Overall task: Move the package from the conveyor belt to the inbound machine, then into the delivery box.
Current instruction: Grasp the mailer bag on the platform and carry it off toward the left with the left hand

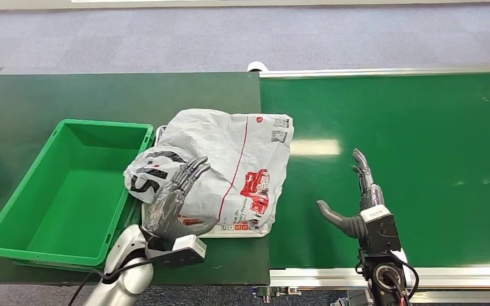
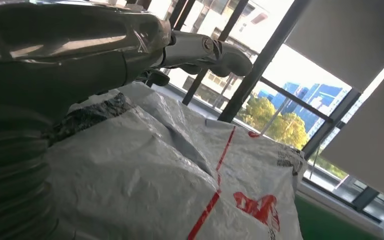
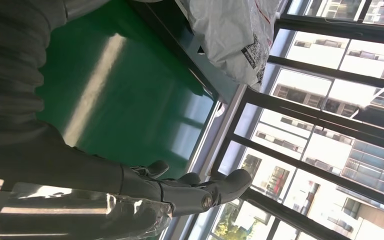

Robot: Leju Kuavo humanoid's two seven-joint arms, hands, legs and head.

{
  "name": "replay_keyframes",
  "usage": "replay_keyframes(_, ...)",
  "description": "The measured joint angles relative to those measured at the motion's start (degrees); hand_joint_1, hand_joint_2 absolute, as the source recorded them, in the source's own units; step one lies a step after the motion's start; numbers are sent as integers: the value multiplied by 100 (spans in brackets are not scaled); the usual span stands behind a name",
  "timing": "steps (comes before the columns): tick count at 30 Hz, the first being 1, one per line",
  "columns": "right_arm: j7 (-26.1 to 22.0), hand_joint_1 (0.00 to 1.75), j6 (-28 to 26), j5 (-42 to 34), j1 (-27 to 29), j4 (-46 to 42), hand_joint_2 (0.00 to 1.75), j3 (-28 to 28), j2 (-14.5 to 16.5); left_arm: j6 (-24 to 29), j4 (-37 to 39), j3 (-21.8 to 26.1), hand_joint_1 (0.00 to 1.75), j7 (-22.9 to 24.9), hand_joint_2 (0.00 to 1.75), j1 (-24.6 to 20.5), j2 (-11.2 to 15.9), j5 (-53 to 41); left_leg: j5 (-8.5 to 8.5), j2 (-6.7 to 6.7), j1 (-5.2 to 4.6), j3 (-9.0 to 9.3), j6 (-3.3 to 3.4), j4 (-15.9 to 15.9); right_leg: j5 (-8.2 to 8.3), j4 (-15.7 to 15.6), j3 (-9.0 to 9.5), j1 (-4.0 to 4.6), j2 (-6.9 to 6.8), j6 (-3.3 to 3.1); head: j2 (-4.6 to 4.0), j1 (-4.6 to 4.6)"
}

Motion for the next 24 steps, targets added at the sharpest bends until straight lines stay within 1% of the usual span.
replay_keyframes(7,35,0,26,31,-10,60,175,-17,3,-480,-32,-157,0,78,175,1,65,5,0,-1,0,0,0,0,0,0,1,0,0,0,0,0)
replay_keyframes(9,53,0,28,52,-11,61,175,-20,4,-546,-32,-176,6,95,175,1,78,-3,0,-1,0,0,0,0,0,0,1,0,0,0,0,-1)
replay_keyframes(10,62,0,29,64,-11,61,175,-20,5,-568,-32,-184,27,101,175,1,84,-3,0,-1,0,0,0,0,0,0,1,0,0,0,0,-1)
replay_keyframes(13,81,0,29,102,-12,61,175,-25,17,-611,-32,-193,114,116,175,1,95,-3,0,-1,0,0,0,0,0,0,0,0,0,0,0,-1)
replay_keyframes(14,85,0,29,113,-12,61,175,-29,24,-615,-32,-194,126,126,175,1,97,-5,0,-1,0,0,0,0,0,0,0,0,0,0,0,-1)
replay_keyframes(18,97,0,31,163,-12,61,175,-55,54,-600,-13,-195,139,293,175,-2,108,-170,0,-1,0,0,0,0,0,0,0,0,0,0,0,-1)
replay_keyframes(21,107,0,38,248,-11,61,175,-62,77,-601,79,-199,148,616,175,-31,117,-549,0,0,0,0,0,0,0,0,0,0,0,0,0,1)
replay_keyframes(24,119,0,43,336,-12,62,175,-63,99,-707,261,-211,160,874,175,-86,122,-862,0,0,0,1,0,0,0,0,1,0,0,0,0,-1)
